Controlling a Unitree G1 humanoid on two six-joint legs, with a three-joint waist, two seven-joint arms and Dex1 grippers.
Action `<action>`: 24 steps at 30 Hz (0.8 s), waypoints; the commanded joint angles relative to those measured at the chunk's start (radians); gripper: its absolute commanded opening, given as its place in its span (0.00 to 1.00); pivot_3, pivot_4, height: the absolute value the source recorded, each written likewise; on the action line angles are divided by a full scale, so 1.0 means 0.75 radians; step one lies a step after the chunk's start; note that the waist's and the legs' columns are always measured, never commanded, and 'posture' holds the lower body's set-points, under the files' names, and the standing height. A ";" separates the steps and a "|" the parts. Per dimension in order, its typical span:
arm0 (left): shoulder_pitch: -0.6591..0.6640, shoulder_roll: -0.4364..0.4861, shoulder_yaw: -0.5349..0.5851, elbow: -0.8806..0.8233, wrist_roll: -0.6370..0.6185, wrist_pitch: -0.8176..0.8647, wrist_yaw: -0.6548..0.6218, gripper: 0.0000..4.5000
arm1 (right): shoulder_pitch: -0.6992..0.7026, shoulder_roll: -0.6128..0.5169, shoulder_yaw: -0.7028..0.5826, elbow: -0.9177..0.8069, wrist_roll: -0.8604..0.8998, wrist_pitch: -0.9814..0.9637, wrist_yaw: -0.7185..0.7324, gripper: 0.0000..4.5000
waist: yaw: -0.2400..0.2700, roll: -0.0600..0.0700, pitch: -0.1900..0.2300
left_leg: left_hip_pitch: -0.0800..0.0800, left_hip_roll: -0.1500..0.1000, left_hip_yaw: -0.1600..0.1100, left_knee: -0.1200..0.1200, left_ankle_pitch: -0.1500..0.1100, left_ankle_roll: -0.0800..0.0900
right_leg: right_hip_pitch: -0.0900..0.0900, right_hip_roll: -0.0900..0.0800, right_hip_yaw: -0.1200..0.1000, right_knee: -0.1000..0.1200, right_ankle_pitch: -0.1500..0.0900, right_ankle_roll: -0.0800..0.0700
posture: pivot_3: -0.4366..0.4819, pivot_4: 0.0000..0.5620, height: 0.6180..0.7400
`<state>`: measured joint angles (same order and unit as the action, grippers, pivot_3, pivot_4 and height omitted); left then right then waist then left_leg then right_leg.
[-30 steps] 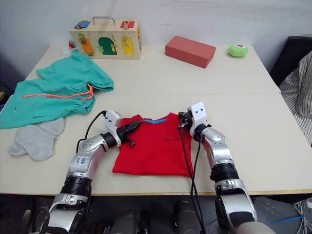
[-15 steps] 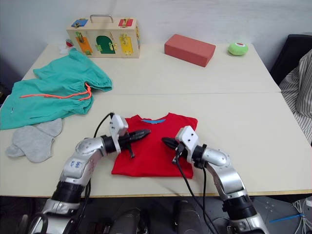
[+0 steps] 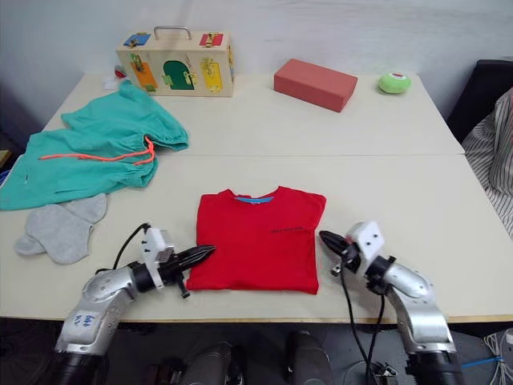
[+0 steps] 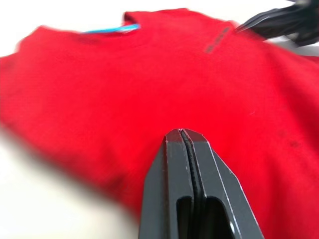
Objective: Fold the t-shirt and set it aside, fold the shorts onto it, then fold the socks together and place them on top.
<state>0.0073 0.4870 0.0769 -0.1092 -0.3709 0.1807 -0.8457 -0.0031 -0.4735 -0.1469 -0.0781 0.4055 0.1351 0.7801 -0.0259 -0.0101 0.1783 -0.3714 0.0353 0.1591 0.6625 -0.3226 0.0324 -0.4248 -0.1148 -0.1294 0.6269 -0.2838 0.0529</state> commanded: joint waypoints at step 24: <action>0.250 0.236 0.203 -0.385 -0.352 -0.096 -0.468 0.99 | -0.371 -0.262 0.007 -0.070 1.097 1.834 -0.375 1.00 | 0.001 0.000 0.000 | -0.005 0.002 -0.003 0.000 -0.003 0.003 | -0.002 0.000 -0.003 -0.005 -0.001 -0.002 | 0.48 0.27 1.00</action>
<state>0.1916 0.6559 0.2173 -0.3774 -0.6231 0.1237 -1.1857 -0.2832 -0.7250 -0.1810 -0.1335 1.2124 1.4625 0.5565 -0.0249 -0.0105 0.1784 -0.3753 0.0365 0.1570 0.6623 -0.3249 0.0344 -0.4263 -0.1145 -0.1317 0.6231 -0.2844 0.0517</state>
